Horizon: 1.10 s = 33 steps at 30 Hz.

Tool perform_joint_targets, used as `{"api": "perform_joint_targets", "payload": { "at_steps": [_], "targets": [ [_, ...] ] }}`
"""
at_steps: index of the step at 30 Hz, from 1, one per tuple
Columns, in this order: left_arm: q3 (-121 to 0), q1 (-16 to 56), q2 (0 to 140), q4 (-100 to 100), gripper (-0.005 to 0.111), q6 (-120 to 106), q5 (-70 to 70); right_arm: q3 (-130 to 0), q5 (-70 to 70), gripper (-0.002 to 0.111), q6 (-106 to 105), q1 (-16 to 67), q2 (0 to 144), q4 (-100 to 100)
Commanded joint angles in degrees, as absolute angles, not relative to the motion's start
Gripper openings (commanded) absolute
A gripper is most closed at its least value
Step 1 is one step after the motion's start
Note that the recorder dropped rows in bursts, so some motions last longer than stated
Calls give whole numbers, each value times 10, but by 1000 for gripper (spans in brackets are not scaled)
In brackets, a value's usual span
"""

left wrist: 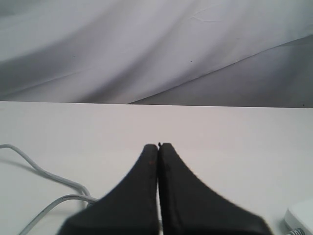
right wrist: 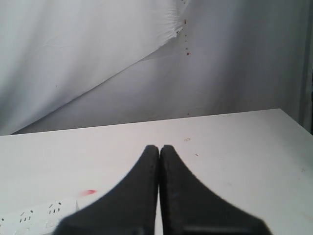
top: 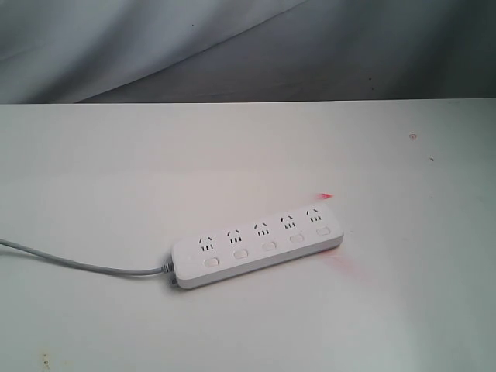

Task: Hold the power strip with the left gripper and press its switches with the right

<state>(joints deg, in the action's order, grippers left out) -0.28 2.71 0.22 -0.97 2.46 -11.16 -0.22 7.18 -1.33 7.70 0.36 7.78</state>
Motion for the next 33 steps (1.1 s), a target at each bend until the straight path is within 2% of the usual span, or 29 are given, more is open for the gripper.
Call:
{"api": "perform_joint_targets", "payload": {
  "at_steps": [1, 12, 19, 33],
  "targets": [
    [0, 27, 0, -12, 0, 25, -105, 0, 64, 0, -13, 73, 0, 82],
    [0, 27, 0, -12, 0, 25, -105, 0, 66, 0, -14, 73, 0, 80],
    [0, 27, 0, -12, 0, 25, -105, 0, 78, 0, -13, 73, 0, -15],
    [0, 27, 0, -12, 0, 25, -105, 0, 78, 0, -13, 73, 0, -3]
  ]
}}
